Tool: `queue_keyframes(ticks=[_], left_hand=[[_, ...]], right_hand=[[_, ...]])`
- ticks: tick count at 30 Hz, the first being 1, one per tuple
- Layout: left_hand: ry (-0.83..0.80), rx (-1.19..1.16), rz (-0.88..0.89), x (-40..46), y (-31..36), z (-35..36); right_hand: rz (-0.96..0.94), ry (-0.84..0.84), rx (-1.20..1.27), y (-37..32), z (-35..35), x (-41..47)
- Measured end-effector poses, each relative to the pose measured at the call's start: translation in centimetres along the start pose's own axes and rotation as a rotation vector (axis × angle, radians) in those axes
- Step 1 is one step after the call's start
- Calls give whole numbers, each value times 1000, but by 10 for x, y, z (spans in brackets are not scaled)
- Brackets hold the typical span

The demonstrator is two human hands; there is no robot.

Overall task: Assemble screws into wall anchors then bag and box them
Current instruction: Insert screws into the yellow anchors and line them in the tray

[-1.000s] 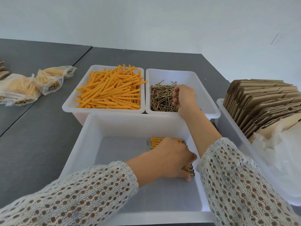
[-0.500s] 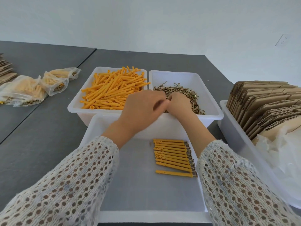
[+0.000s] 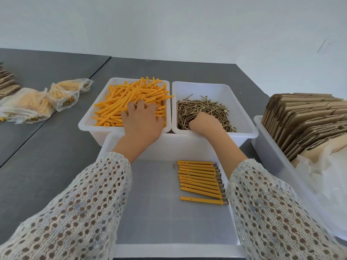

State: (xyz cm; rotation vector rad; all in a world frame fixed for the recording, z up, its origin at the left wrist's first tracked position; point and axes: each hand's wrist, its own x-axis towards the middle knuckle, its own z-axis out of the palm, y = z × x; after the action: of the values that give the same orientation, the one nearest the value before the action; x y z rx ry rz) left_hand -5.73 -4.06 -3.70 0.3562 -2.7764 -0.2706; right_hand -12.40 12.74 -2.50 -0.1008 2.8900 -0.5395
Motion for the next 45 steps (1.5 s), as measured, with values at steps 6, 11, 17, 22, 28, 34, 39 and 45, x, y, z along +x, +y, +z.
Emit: queue_keyframes(ticks=[6, 11, 17, 22, 28, 34, 39, 45], left_hand=[[-13, -18, -30, -3, 2, -5], [40, -75, -95, -1, -5, -8], [105, -138, -91, 3, -13, -8], [180, -129, -27, 4, -10, -6], [318, -132, 98, 3, -6, -4], [396, -104, 199, 2, -3, -2], [471, -163, 219, 3, -2, -8], [492, -511, 92, 3, -5, -13]], right_hand=[[15, 104, 30, 2, 1, -1], [26, 164, 61, 3, 2, 1], [5, 230, 81, 5, 6, 1], [35, 305, 1, 3, 6, -2], [37, 447, 18, 3, 9, 0], [-81, 516, 126, 1, 6, -1], [-254, 507, 221, 0, 3, -9], [-236, 565, 343, -3, 4, -8]])
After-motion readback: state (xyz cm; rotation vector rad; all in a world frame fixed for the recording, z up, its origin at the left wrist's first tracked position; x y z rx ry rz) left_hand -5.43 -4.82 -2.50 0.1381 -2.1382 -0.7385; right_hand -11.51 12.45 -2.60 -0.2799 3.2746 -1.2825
